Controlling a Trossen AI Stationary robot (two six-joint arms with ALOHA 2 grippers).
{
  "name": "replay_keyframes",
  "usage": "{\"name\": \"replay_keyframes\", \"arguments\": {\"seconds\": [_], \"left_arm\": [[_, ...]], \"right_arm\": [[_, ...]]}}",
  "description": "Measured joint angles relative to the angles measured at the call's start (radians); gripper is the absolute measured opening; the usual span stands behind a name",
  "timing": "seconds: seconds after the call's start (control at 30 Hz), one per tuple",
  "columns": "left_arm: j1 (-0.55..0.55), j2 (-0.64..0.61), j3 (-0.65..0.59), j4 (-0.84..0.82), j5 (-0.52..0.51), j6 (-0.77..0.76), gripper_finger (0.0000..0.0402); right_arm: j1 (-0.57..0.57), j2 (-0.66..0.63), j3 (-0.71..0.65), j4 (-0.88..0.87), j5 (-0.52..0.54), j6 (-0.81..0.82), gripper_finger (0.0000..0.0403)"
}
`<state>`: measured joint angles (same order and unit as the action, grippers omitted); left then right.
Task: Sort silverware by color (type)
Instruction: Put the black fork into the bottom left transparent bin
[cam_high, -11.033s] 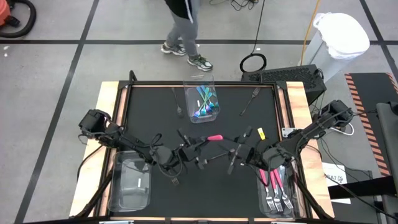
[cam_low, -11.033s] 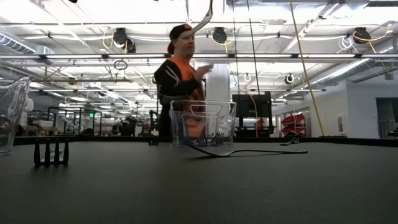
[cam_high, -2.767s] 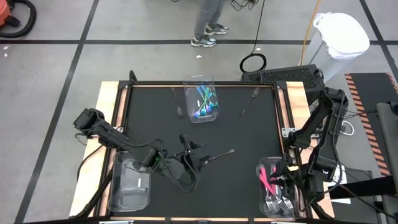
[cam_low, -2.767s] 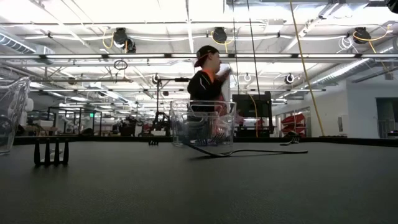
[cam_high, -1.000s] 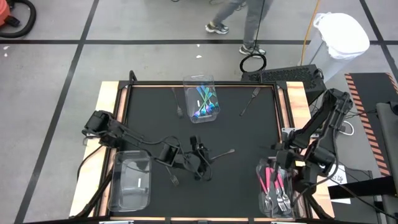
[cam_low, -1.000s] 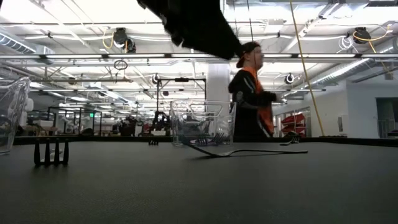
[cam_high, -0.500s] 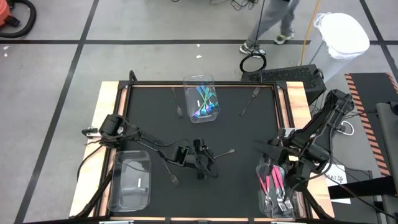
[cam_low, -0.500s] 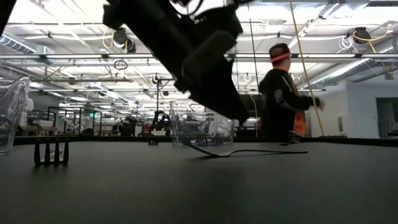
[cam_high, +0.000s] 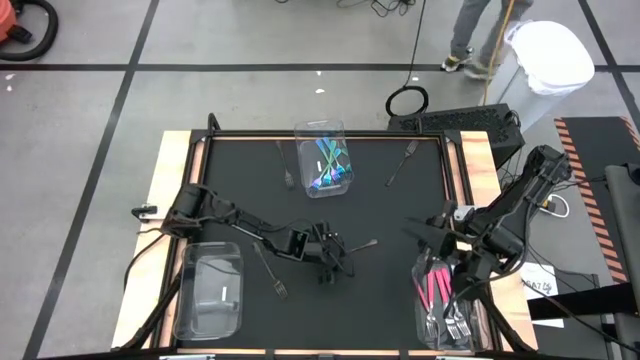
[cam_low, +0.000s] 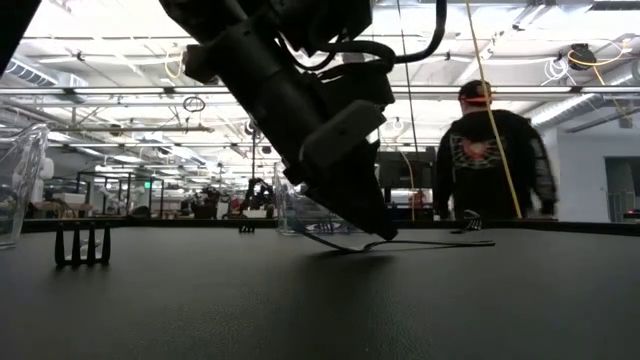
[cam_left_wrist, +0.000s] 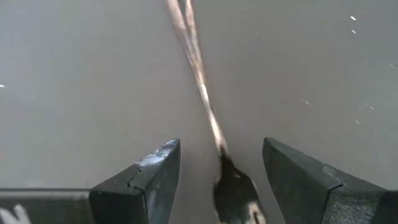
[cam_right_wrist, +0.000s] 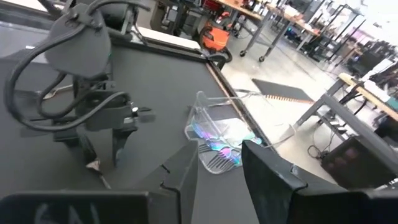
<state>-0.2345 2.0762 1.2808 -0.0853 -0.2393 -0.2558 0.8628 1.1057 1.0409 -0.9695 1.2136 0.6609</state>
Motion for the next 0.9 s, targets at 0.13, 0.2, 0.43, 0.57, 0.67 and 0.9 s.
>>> {"name": "replay_keyframes", "arguments": {"seconds": [0.13,0.2,0.43,0.57,0.67,0.9], "left_arm": [[0.016,0.000,0.000,0.013,-0.003,-0.001,0.0228],[0.023,0.000,0.000,0.027,0.030,-0.004,0.0228],[0.044,0.043,0.002,0.085,0.085,-0.051,0.0227],[0.061,0.069,0.005,0.116,0.123,-0.051,0.0219],[0.074,0.074,0.005,0.125,0.153,-0.051,0.0193],[0.086,0.077,0.004,0.122,0.160,-0.022,0.0090]], "right_arm": [[-0.010,0.000,0.000,0.000,-0.029,0.005,0.0118],[-0.015,0.000,0.000,0.007,-0.044,0.007,0.0118],[-0.019,0.009,0.000,0.031,-0.067,0.008,0.0118],[-0.020,0.021,0.000,0.034,-0.067,0.006,0.0118],[-0.020,0.024,0.000,0.036,-0.066,0.005,0.0118],[-0.020,0.024,0.000,0.038,-0.067,0.007,0.0118]]}}
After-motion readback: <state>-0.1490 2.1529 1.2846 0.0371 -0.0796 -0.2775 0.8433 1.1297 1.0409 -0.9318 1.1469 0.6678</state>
